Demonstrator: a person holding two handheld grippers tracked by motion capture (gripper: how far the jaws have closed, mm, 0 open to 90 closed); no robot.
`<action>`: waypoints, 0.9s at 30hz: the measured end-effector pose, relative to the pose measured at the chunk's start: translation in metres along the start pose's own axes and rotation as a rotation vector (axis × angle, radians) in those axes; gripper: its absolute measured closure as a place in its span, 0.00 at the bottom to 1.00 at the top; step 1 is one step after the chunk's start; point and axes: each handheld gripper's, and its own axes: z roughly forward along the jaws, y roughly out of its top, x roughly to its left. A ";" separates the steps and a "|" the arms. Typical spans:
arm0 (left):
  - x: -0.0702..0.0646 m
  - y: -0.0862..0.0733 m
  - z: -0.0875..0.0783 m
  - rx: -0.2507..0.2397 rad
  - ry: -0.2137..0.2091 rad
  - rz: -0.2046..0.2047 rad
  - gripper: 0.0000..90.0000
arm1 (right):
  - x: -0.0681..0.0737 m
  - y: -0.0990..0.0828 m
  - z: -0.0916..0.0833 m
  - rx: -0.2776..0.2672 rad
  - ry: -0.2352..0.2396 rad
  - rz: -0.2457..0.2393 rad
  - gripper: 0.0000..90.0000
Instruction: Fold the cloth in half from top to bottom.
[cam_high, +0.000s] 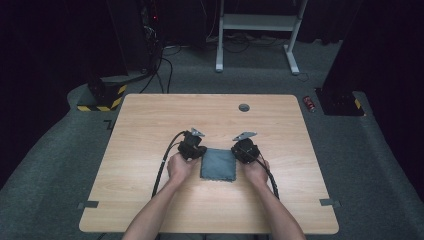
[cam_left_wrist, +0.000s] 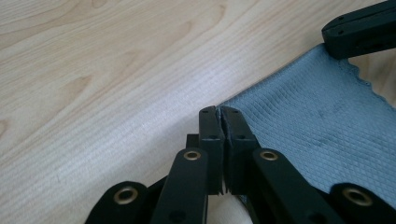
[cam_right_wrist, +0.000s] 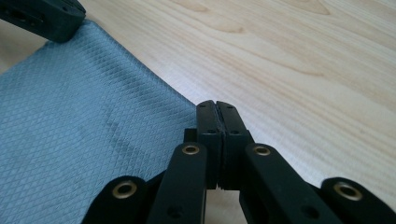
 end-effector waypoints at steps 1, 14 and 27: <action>0.000 0.000 -0.001 -0.002 0.002 -0.003 0.94 | -0.002 0.001 0.000 -0.007 0.000 -0.002 0.98; -0.024 -0.032 -0.015 0.020 0.030 0.100 0.69 | 0.023 -0.030 -0.021 -0.029 0.111 -0.038 0.90; -0.036 -0.055 -0.041 -0.038 -0.030 0.065 0.59 | 0.031 -0.044 -0.040 -0.077 0.153 -0.038 0.88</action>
